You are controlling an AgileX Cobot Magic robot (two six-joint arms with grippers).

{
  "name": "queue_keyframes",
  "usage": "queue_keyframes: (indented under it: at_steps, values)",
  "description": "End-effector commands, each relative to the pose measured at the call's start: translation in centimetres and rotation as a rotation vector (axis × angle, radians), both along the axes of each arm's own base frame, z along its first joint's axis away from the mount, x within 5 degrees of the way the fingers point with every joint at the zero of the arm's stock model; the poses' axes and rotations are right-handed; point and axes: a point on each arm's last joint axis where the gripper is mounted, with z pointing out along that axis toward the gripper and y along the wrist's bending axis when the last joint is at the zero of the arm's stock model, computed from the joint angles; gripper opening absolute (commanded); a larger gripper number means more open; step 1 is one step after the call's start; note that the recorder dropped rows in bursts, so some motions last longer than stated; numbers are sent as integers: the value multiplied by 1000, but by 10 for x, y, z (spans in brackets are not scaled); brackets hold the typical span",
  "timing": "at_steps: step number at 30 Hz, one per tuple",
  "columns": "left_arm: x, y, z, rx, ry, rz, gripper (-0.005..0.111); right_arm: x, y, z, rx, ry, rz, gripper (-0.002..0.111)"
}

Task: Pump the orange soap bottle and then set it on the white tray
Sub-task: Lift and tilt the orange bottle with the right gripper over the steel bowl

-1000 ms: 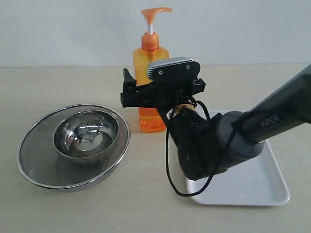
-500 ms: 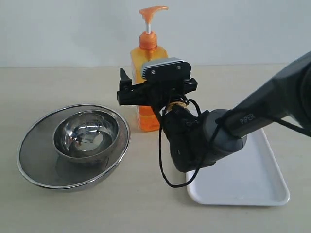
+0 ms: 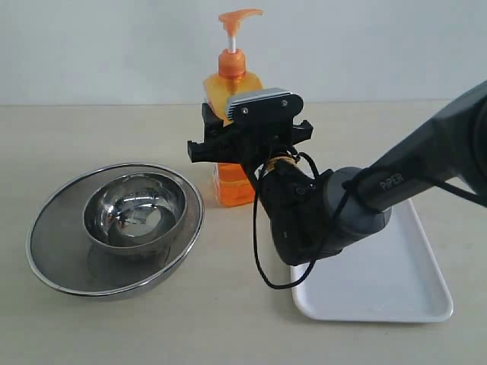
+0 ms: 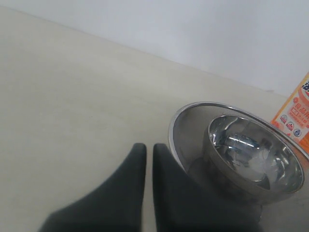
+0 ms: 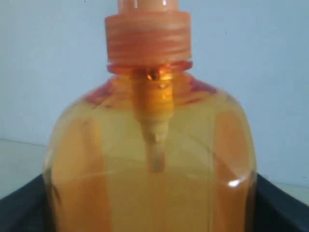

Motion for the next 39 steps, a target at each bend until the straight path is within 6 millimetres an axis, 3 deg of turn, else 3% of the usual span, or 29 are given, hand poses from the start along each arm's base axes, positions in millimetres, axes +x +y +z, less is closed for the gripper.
queue_keyframes:
  at_steps: [1,5,12,22,33,39]
  values:
    - [0,0,-1,-7,-2,0,5,-2,0,8,-33,-65,10,0]
    - [0,0,-1,-7,-2,0,5,-13,-1,24,-134,-109,-20,0]
    - [0,0,-1,-7,-2,0,5,-36,-9,40,-88,-85,-96,0]
    - [0,0,-1,-7,-2,0,5,-71,12,61,-173,-106,-146,0]
    - [0,0,-1,-7,-2,0,5,-96,7,61,-144,-26,-176,0]
    - [0,0,-1,-7,-2,0,5,-115,13,56,-121,24,-163,0]
